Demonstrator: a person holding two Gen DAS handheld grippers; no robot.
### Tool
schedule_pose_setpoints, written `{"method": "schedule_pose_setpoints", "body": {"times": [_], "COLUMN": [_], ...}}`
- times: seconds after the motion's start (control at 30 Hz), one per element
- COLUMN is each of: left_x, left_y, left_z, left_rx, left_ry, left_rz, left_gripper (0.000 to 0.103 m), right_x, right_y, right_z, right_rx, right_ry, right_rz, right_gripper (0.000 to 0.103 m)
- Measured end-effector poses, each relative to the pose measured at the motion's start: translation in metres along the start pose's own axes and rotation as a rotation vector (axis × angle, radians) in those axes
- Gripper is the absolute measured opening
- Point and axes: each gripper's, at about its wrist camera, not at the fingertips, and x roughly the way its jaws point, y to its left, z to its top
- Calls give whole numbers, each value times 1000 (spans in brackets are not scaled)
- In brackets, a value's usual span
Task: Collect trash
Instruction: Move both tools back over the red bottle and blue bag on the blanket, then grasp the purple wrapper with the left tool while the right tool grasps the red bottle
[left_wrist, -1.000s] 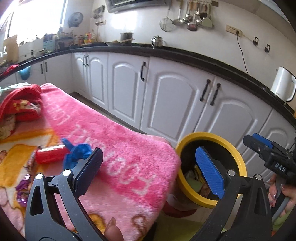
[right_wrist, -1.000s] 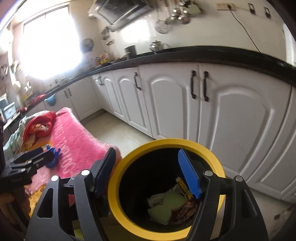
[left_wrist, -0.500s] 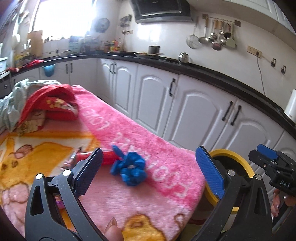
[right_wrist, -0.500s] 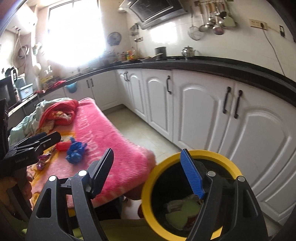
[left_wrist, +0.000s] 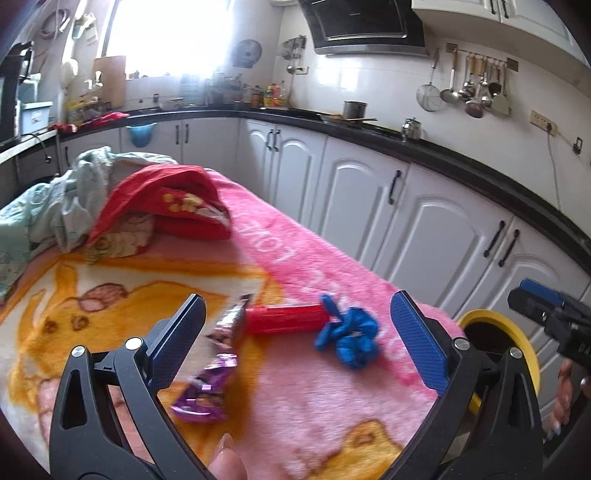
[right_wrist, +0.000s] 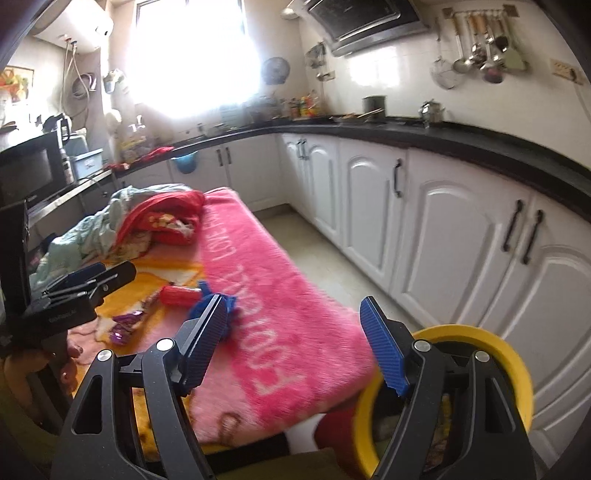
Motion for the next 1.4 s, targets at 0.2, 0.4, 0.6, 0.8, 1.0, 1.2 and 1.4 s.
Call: {"method": "schedule_pose_setpoints", "body": {"times": [0.2,0.4,0.6,0.8,1.0,1.2,1.4], "left_x": [-3,0,8,21,34,42,51], "left_y": [33,61,76,77,79,80,81], "left_z": [-9,-22,-37,-48,-56,-60,-64], "left_rx": [-17,-47,-67,-89,-101,-103,-109], "left_ry": [32,99,170,237,285,318,353], "left_rz": [36,60,18,-33,-50,-43,-38], "left_gripper": [92,92,72,52,42,41,36], "right_x": [24,49,88,128,166,194,215], "right_y": [26,55,93,123,143,161,176], "right_z": [16,33,43,43,37,27,17], "right_rx": [-46,-107,-205,-341,-445,-560,-686], "right_ry": [32,60,136,223,328,399,441], "right_rz": [72,150,260,320,344,349,342], "right_gripper": [72,72,72,70,68,65,59]}}
